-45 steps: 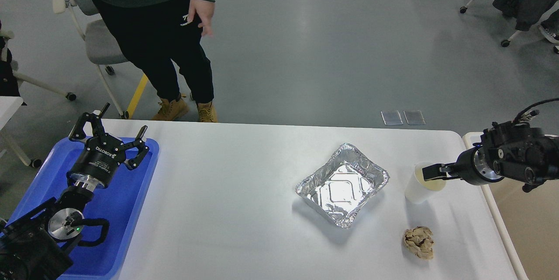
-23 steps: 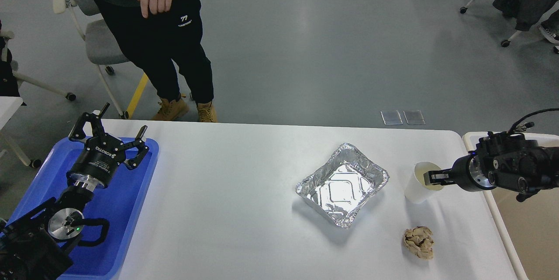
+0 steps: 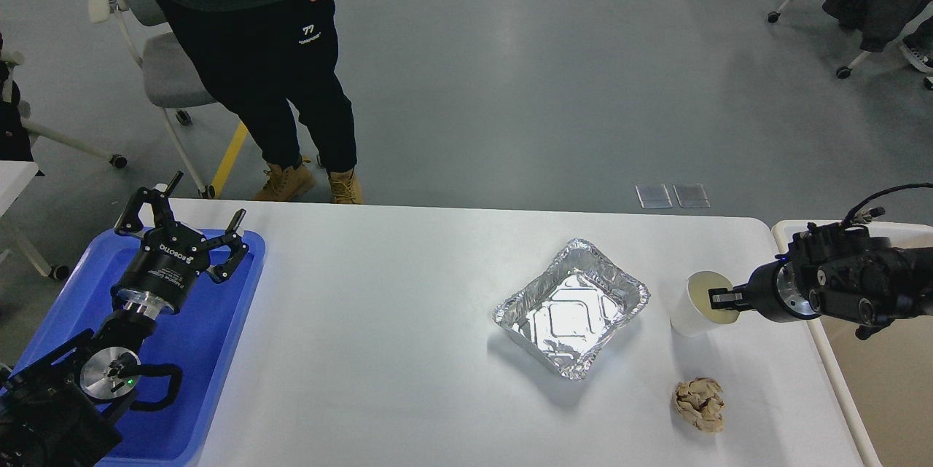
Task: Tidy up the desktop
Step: 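Close the right gripper on the white paper cup's rim, then lift the white paper cup with the right gripper over the bin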
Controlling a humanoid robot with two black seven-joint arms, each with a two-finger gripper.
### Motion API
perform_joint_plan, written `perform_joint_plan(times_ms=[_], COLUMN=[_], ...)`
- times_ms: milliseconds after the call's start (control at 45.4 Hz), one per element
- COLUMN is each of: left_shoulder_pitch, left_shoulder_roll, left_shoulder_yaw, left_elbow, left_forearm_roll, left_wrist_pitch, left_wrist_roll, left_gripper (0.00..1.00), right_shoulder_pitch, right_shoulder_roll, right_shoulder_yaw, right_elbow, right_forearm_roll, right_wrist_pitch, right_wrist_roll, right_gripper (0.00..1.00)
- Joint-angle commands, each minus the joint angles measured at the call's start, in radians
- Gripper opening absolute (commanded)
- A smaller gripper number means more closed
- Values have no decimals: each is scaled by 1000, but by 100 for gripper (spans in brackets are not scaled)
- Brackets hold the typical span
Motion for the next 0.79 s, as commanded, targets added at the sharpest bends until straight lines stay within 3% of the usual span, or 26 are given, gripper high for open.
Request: perform_joint_plan(times_ms=[0, 220, 484, 594, 770], left_shoulder_pitch=[0, 0, 0, 0, 0], left_shoulder_roll=[0, 0, 0, 0, 0], left_shoulder_yaw=[0, 0, 0, 0, 0], left_elbow=[0, 0, 0, 0, 0], left_forearm_roll=[0, 0, 0, 0, 0], left_wrist_pitch=[0, 0, 0, 0, 0], left_wrist_roll=[0, 0, 0, 0, 0], left_gripper=[99, 99, 99, 99, 99], right_shoulder_pitch=[12, 93, 346, 565, 729], right_shoulder_roll=[-3, -84, -248, -334, -403], right_shoulder_yaw=[3, -5, -37, -109, -106], right_elbow=[1, 32, 233, 331, 339], right_forearm_roll=[2, -2, -49, -64, -80], right_wrist_pitch=[-4, 16, 127, 222, 387], right_wrist_roll=[18, 53, 72, 72, 72], right_gripper=[0, 0, 0, 0, 0])
